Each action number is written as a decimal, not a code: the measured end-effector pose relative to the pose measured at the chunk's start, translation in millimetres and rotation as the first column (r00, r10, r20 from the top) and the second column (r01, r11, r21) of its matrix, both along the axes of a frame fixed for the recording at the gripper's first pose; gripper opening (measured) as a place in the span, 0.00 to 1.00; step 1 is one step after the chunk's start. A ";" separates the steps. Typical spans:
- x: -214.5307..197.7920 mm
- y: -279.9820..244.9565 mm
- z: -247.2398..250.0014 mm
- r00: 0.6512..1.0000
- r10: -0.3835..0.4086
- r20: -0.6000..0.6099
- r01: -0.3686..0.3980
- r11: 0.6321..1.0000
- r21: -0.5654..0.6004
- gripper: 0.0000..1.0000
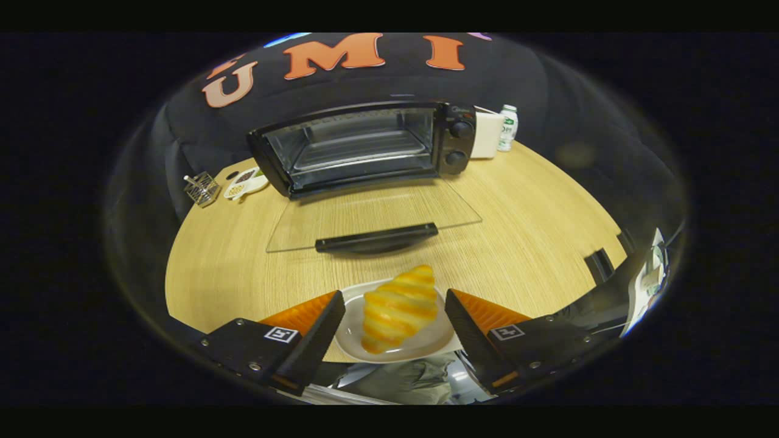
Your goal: Open the toaster oven, put the food inside, and close the toaster oven door.
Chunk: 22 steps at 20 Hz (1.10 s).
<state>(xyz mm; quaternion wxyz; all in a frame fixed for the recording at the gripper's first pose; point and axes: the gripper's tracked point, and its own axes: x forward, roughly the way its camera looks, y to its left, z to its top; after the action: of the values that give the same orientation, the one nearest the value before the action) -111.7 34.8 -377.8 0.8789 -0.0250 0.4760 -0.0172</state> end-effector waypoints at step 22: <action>-33.1 10.3 -49.9 0.985 -0.125 -0.121 0.137 0.986 0.095 0.52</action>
<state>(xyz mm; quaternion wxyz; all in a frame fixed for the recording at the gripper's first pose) -144.8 45.1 -427.7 0.8472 0.0509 0.5266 -0.0488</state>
